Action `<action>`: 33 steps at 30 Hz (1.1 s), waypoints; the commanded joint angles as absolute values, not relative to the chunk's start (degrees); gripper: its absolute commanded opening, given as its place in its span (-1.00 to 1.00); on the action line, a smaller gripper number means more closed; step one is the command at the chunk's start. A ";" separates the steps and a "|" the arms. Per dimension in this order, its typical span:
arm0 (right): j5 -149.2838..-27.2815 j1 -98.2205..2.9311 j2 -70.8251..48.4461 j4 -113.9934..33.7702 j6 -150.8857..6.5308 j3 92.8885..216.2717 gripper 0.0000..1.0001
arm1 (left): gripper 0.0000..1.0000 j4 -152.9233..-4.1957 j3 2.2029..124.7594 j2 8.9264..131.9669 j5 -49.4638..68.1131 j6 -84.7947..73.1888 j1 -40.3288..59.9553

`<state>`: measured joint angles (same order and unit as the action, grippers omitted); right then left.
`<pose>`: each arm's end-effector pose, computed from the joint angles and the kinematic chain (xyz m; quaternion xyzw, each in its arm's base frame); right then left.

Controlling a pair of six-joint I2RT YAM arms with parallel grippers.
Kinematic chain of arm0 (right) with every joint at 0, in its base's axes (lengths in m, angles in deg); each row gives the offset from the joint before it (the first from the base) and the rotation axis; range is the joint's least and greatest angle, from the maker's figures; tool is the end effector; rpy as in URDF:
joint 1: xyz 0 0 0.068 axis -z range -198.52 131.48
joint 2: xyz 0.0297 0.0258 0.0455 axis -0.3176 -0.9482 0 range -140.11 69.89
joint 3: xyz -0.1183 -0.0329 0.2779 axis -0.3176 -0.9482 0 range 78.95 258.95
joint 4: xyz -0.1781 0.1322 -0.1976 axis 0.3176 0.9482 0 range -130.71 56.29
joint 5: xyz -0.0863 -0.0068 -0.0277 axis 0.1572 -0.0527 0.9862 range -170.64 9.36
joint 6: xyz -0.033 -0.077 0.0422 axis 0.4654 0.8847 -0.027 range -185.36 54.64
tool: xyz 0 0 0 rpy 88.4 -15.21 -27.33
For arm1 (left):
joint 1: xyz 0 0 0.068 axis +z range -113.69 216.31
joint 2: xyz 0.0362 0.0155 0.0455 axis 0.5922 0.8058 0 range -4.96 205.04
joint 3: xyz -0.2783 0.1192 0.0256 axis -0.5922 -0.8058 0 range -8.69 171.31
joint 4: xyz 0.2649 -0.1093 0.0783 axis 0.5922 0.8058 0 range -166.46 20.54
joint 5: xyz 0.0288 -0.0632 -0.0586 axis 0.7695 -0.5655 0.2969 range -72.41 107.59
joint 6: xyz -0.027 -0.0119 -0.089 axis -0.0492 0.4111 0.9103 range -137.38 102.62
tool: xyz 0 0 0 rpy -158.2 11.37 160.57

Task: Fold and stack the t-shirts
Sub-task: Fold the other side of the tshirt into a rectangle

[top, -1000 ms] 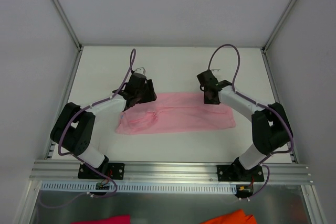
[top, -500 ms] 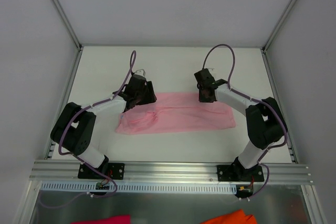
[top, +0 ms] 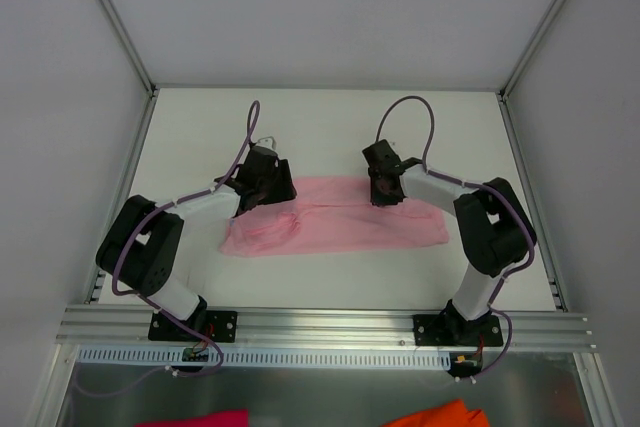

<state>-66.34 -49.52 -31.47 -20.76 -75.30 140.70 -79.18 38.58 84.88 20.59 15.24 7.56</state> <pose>0.3651 0.1950 0.1352 -0.1429 0.9472 -0.0215 0.2861 0.3438 -0.1835 0.1609 -0.0416 0.9045 -0.1958 0.3764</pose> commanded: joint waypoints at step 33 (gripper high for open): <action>-59.64 -55.25 -6.60 -25.24 -75.99 126.41 -0.44 | 0.08 -77.96 33.50 81.00 24.61 20.06 3.53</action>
